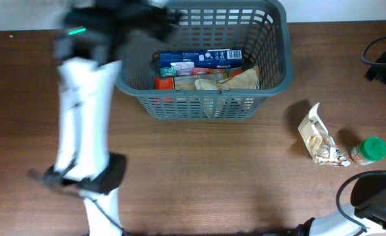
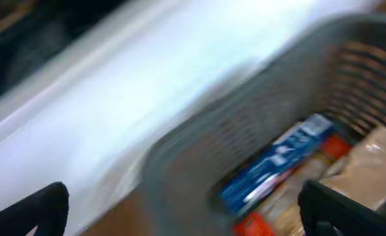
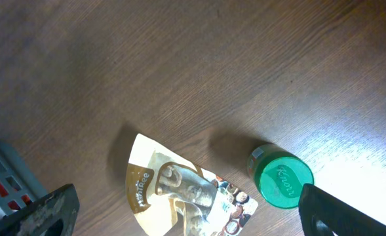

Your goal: Pack container

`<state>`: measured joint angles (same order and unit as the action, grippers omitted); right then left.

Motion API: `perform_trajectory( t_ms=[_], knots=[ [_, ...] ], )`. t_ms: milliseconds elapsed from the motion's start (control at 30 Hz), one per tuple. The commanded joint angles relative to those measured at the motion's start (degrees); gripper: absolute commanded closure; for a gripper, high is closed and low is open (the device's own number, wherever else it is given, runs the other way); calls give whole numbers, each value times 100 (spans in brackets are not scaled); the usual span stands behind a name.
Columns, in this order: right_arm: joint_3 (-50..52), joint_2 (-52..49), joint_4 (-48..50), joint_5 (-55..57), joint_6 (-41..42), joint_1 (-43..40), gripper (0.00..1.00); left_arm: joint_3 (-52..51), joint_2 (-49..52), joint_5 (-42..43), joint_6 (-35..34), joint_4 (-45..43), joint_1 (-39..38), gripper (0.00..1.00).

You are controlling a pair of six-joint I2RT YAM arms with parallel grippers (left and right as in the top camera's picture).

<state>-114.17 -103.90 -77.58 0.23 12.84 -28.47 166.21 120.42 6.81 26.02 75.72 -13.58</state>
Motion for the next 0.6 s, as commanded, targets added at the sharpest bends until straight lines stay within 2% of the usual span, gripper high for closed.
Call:
perform_trajectory(
  t_ms=[0,167,267,400,567],
  knots=[
    [-26,7,20,90,-35,-44,1,46,-372,-59,-1217,457,1040,1],
    [-28,7,20,90,-35,-44,1,-63,-323,-42,-2028,1305,2420,1],
    [-28,7,20,90,-35,-44,1,-267,-278,-37,-2046,1530,2975,1],
    [-28,7,20,90,-35,-44,1,-667,-273,-39,-2041,1482,3482,1],
    [-28,7,20,90,-35,-44,1,-1001,-273,-37,-2041,1523,3738,1]
  ],
)
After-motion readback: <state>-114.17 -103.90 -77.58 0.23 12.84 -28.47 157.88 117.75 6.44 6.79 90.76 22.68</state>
